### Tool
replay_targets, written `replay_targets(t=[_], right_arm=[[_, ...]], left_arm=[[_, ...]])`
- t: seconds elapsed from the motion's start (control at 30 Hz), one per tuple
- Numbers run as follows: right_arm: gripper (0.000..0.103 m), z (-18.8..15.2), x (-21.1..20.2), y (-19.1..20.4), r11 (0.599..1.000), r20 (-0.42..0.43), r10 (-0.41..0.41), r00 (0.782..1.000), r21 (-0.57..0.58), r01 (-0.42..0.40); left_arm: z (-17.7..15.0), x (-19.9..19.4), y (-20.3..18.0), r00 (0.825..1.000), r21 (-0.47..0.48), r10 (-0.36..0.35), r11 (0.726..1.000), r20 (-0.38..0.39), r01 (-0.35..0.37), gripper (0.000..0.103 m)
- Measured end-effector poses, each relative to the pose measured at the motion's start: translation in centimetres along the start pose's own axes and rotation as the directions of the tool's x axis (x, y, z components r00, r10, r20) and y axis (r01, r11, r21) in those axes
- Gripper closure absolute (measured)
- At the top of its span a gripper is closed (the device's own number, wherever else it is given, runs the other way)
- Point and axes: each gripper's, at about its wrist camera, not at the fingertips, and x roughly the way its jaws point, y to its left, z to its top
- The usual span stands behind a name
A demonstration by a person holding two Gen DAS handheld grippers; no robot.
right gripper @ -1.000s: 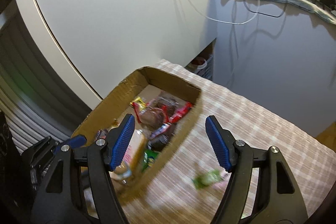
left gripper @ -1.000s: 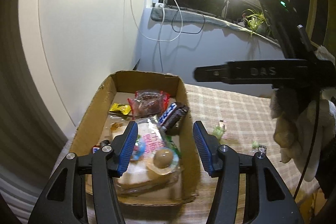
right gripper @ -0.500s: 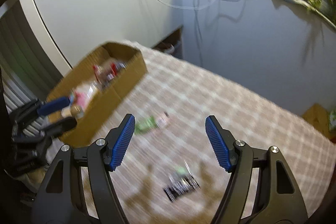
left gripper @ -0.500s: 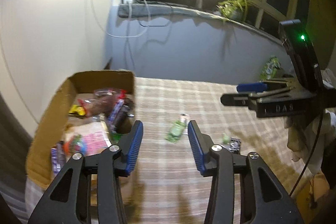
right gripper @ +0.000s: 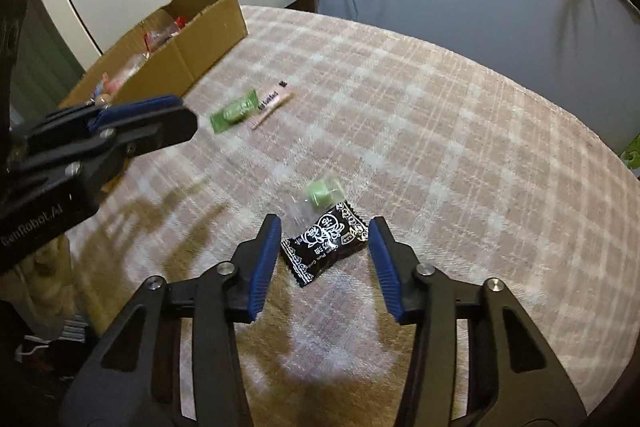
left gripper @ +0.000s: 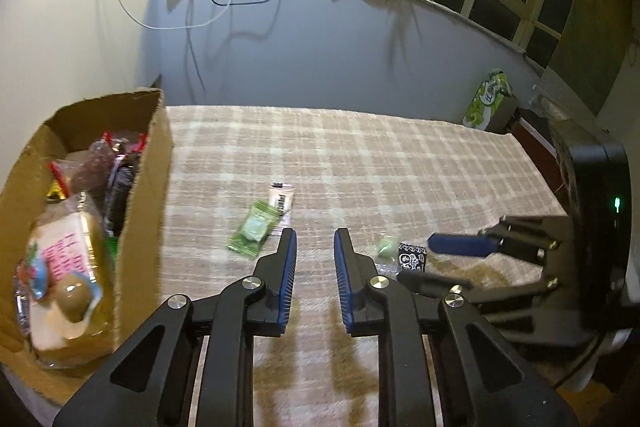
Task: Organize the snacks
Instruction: 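Grasp the small green candy with left gripper while right gripper grasps the black packet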
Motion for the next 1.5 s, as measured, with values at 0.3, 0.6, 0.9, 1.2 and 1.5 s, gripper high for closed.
replay_targets(t=[0.3, 0.6, 0.9, 1.2, 1.5], right_arm=[[0.065, -0.3, 1.5, -0.2, 0.998, -0.005, -0.055, 0.998, -0.008, 0.055], [0.068, -1.3, 0.8, -1.8, 0.994, -0.008, -0.104, 0.995, -0.037, 0.104], [0.074, -2.1, 0.0, -3.9, 0.994, -0.004, -0.107, 0.994, -0.010, 0.106], [0.074, -2.4, -0.2, -4.6, 0.995, 0.006, -0.101, 0.995, -0.001, 0.101], [0.076, -2.8, -0.8, -4.6, 0.996, 0.019, -0.085, 0.996, 0.037, 0.085]], left_arm=[[0.5, 2.1, -0.9, 0.998, 0.018, -0.042, 0.999, -0.045, 0.043, 0.085], [0.6, 4.5, -3.5, 0.990, 0.068, -0.097, 0.992, -0.105, 0.104, 0.076], [0.5, 7.5, -6.0, 0.986, 0.105, -0.061, 0.991, -0.158, 0.078, 0.075], [0.3, 9.0, -7.3, 0.991, 0.157, 0.019, 0.988, -0.134, 0.002, 0.084], [0.2, 6.5, -5.7, 0.996, 0.133, 0.006, 0.991, -0.094, 0.006, 0.084]])
